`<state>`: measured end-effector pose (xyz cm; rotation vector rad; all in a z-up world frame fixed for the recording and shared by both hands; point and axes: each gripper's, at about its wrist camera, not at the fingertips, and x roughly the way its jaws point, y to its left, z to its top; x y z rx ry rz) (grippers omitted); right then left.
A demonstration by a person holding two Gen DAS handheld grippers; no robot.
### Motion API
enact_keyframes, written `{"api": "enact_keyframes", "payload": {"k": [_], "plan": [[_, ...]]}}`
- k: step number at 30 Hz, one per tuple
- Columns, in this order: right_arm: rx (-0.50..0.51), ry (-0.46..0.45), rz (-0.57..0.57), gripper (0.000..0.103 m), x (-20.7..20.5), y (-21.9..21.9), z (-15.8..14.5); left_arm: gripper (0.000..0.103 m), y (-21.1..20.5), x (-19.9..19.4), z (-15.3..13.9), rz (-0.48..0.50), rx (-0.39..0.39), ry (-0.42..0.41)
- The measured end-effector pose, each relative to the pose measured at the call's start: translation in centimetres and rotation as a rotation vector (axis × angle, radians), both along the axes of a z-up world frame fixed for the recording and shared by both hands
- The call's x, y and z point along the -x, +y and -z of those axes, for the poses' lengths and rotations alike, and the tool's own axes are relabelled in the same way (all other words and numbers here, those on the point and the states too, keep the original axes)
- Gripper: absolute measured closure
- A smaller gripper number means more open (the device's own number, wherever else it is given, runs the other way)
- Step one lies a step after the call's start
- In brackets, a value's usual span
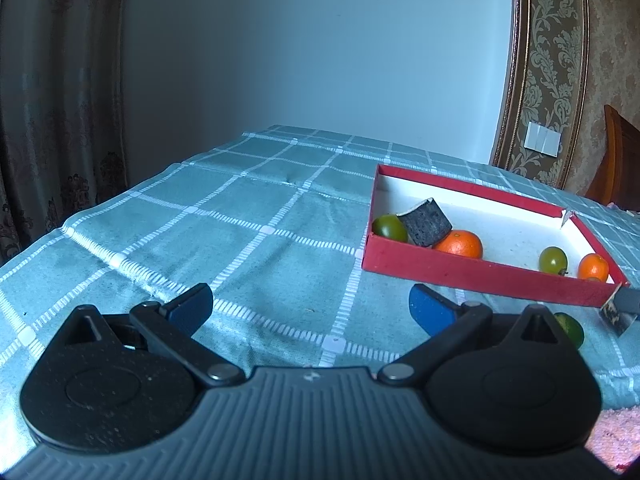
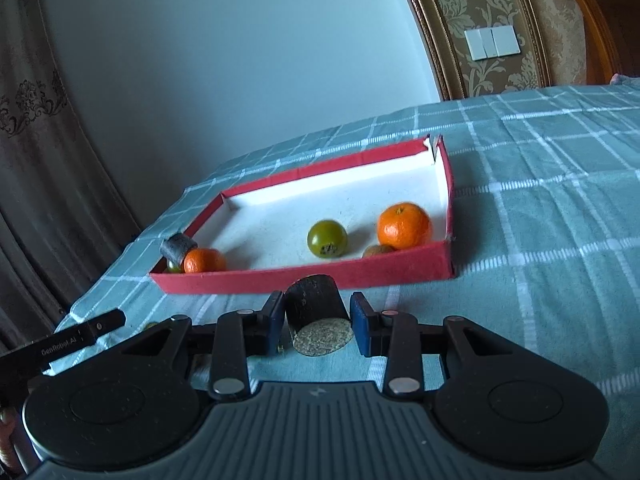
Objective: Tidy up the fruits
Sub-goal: 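Lower the cylinder into the red tray and open the right gripper, then withdraw the right gripper while moving the left gripper toward a cut lime half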
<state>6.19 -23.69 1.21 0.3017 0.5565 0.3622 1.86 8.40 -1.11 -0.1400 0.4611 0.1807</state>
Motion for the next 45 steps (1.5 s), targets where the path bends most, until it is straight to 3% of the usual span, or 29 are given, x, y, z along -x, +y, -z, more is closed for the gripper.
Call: {"api": "enact_keyframes", "payload": {"k": [15, 22, 30, 36, 38, 45], "plan": [[0.044, -0.083, 0.042, 0.068, -3.9, -0.2, -4.2, 0.000, 0.1, -0.1, 0.0, 0.011, 0.008, 0.007], [0.083, -0.040, 0.046, 0.068, -7.0, 0.2, -2.9, 0.000, 0.2, -0.3, 0.1, 0.017, 0.024, 0.014], [0.041, -0.010, 0.056, 0.069, -7.8, -0.1, -1.5, 0.000, 0.3, -0.6, 0.2, 0.025, 0.035, 0.025], [0.002, -0.043, 0.088, 0.068, -4.9, -1.4, -2.2, 0.000, 0.4, -0.5, 0.1, 0.021, 0.037, 0.020], [-0.004, -0.050, 0.095, 0.062, -3.1, -1.8, -2.1, 0.000, 0.3, -0.4, 0.1, 0.021, 0.033, 0.016], [0.055, -0.072, 0.116, 0.060, 2.8, -2.0, 0.2, 0.000, 0.1, -0.2, 0.0, 0.042, 0.016, 0.005]]}}
